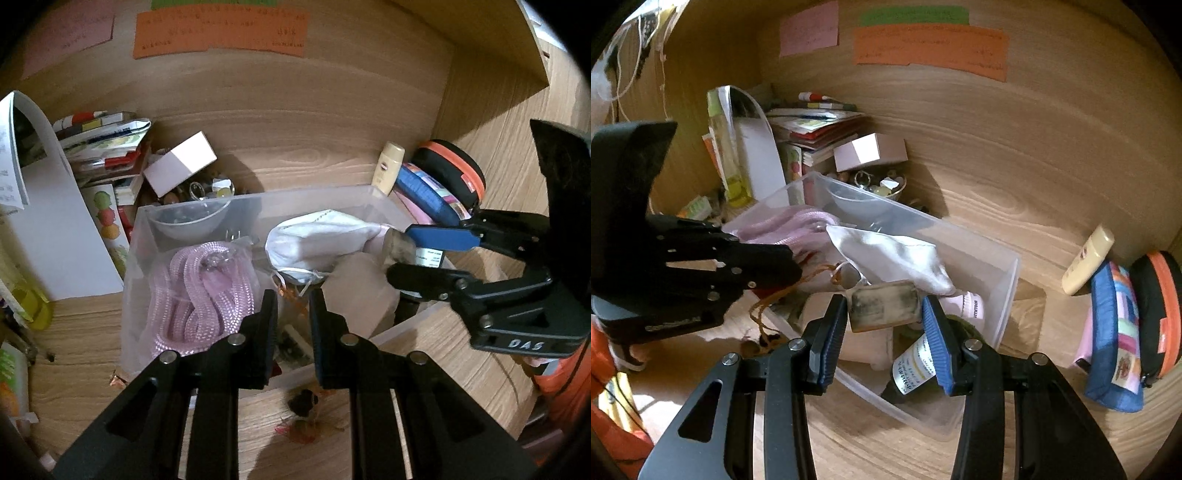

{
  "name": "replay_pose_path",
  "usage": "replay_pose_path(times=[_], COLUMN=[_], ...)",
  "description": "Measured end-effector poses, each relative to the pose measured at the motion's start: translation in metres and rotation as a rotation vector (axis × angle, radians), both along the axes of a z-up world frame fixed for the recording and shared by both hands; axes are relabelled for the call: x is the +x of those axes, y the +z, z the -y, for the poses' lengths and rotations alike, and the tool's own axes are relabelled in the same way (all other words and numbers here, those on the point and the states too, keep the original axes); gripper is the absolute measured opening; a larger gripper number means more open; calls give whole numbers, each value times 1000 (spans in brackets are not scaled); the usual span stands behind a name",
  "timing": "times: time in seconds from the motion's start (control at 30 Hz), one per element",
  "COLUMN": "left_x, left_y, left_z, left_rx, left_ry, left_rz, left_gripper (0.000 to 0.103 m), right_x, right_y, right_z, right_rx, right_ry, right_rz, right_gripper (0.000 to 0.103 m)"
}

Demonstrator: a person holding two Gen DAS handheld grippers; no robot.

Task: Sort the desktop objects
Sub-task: 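Carry the card and small item into the clear box and release both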

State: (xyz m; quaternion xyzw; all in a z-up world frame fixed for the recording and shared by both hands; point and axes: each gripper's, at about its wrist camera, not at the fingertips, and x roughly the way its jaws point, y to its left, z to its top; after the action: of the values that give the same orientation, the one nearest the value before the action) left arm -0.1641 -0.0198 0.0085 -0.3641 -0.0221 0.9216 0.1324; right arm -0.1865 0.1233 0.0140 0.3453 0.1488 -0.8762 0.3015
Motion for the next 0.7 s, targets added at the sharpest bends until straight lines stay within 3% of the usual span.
replay_pose_path(times=[0.27,0.4,0.53,0.7], left_x=[15,27,43,64], left_y=[18,29,37,36], left_z=[7,11,14,13], left_rx=[31,31,24,-14], left_ry=[3,8,6,-2], left_rz=[-43,-77,-106,-116], left_gripper=[16,28,29,41], right_x=[5,15,31,51], right_y=[5,14,22,23], right_z=[2,1,5,14], right_rx=[29,18,14,26], right_ry=[-31,-32,-18,14], right_rz=[-25,-41,-61,-77], right_gripper=[40,45,48,49])
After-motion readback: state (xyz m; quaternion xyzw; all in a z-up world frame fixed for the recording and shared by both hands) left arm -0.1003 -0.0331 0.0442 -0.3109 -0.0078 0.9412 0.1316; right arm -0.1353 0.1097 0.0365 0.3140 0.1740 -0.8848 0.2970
